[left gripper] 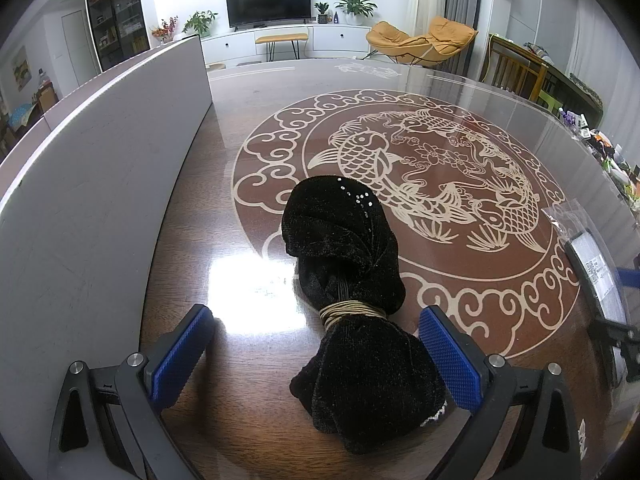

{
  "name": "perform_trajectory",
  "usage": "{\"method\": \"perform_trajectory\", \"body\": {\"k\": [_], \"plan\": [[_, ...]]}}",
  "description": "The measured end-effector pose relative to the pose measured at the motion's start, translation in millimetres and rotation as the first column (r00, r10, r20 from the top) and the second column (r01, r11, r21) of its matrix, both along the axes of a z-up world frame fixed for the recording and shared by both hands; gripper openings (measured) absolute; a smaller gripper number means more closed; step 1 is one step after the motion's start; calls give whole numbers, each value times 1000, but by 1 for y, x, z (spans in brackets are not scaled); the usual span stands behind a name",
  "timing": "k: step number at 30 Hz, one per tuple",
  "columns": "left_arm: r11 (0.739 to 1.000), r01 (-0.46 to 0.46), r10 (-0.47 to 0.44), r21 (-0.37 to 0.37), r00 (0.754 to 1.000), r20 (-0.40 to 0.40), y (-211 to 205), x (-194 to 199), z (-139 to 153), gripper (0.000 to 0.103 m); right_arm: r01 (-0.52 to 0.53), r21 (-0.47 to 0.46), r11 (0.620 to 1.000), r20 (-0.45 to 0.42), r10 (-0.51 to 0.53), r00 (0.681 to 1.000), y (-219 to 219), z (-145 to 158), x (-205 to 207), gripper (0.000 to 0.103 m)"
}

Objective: Organize objects
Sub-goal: 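Carry the pouch and phone case in both tools over the white box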

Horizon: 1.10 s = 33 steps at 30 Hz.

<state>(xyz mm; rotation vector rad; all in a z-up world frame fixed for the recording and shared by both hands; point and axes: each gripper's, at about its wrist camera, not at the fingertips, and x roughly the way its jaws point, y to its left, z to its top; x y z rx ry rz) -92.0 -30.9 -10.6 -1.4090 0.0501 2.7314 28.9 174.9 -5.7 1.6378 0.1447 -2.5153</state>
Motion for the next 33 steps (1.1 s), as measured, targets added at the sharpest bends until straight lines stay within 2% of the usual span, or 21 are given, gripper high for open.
{"method": "perform_trajectory", "body": {"k": [1, 3, 4, 7, 9, 10, 11, 14, 17, 22, 25, 27, 30, 33], "plan": [[1000, -3, 3, 1, 1000, 9, 0, 1, 1, 103, -2, -3, 1000, 7, 2, 1000, 0, 1, -2, 103], [1000, 9, -9, -2, 999, 35, 1, 1, 0, 103, -5, -2, 1000, -16, 5, 1000, 3, 6, 1, 90], [1000, 17, -16, -4, 998, 53, 2, -1, 1, 103, -9, -9, 1000, -24, 8, 1000, 6, 9, 3, 78], [999, 43, -42, -3, 990, 132, 4, -16, 3, 103, 8, -55, 998, -13, -9, 1000, 18, 12, 12, 77], [998, 58, -60, 20, 994, 93, 4, -15, 6, 70, 20, -78, 997, -11, -21, 1000, 24, 14, 18, 77], [998, 60, -62, 21, 995, 77, 2, -15, 10, 49, 25, -91, 996, -11, -26, 1000, 28, 16, 23, 77], [997, 63, -66, 40, 995, 76, 0, -13, 12, 34, 30, -104, 994, -12, -31, 999, 31, 18, 27, 77], [991, 48, -55, 123, 997, 55, -10, -2, 22, 33, 43, -154, 987, -18, -46, 999, 39, 25, 38, 77], [983, 40, -37, 178, 999, -19, -15, 22, 45, 33, 27, -176, 984, -45, -36, 998, 38, 43, 44, 77], [952, 55, -11, 300, 989, -147, -41, 70, 112, 33, -60, -206, 977, -120, 36, 992, 3, 93, 36, 77], [961, 40, 18, 273, 979, -205, -74, 96, 149, 33, -160, -242, 957, -174, 119, 978, -46, 129, 22, 77], [972, -7, 55, 234, 978, -201, -108, 104, 161, 33, -240, -268, 933, -208, 188, 960, -88, 150, 13, 77], [983, -128, 148, 132, 978, -149, -163, 104, 157, 34, -383, -305, 872, -252, 314, 915, -174, 178, -2, 77], [971, -230, 234, 59, 970, -66, -214, 96, 136, 34, -496, -290, 819, -265, 429, 864, -266, 184, -17, 77]]}}
